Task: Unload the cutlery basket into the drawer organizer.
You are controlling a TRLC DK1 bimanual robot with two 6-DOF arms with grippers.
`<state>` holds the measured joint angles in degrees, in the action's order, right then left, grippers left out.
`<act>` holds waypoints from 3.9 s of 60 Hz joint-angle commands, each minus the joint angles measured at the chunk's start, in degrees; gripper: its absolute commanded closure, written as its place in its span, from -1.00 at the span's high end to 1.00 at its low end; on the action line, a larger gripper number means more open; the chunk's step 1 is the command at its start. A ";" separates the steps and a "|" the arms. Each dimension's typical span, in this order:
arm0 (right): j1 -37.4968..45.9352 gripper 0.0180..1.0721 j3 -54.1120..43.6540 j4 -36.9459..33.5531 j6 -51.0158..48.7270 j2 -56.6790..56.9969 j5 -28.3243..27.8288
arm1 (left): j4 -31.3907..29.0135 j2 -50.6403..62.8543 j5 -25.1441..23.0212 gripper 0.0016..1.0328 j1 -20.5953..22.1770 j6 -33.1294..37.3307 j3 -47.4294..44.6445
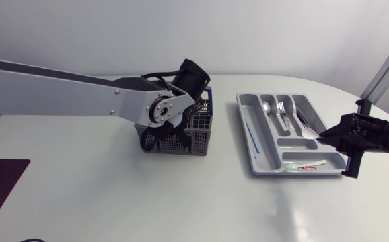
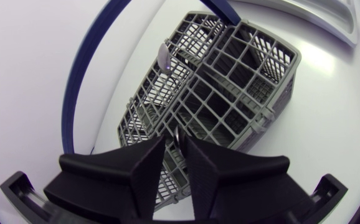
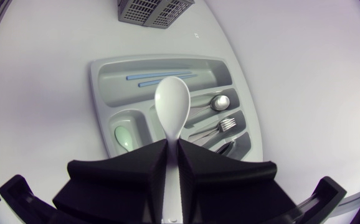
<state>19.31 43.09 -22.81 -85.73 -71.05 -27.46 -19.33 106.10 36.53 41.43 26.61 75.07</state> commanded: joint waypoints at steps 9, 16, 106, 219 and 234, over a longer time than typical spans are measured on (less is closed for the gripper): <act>3.45 -0.89 5.86 -2.94 -8.75 -6.91 -0.57 | 0.52 1.74 0.56 -0.86 -0.12 -0.86 1.84; 4.51 -0.89 6.30 -3.56 -12.79 -9.11 0.13 | 0.52 0.68 0.56 -0.94 0.23 -0.95 1.49; -2.08 0.69 -2.13 5.32 -12.00 -9.02 7.60 | 0.44 -17.51 7.32 -0.94 7.35 0.46 -5.28; -57.98 -0.05 -3.80 28.61 63.32 8.03 33.79 | -6.77 -12.68 -65.19 -0.93 -9.35 -37.51 7.46; -59.13 -0.24 -3.45 31.95 63.76 6.27 36.43 | -6.24 -12.15 -65.19 -0.94 -8.38 -37.86 7.55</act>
<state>-39.31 38.04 7.97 -23.55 -63.48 8.23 -26.26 92.73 -28.08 32.71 -9.26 80.75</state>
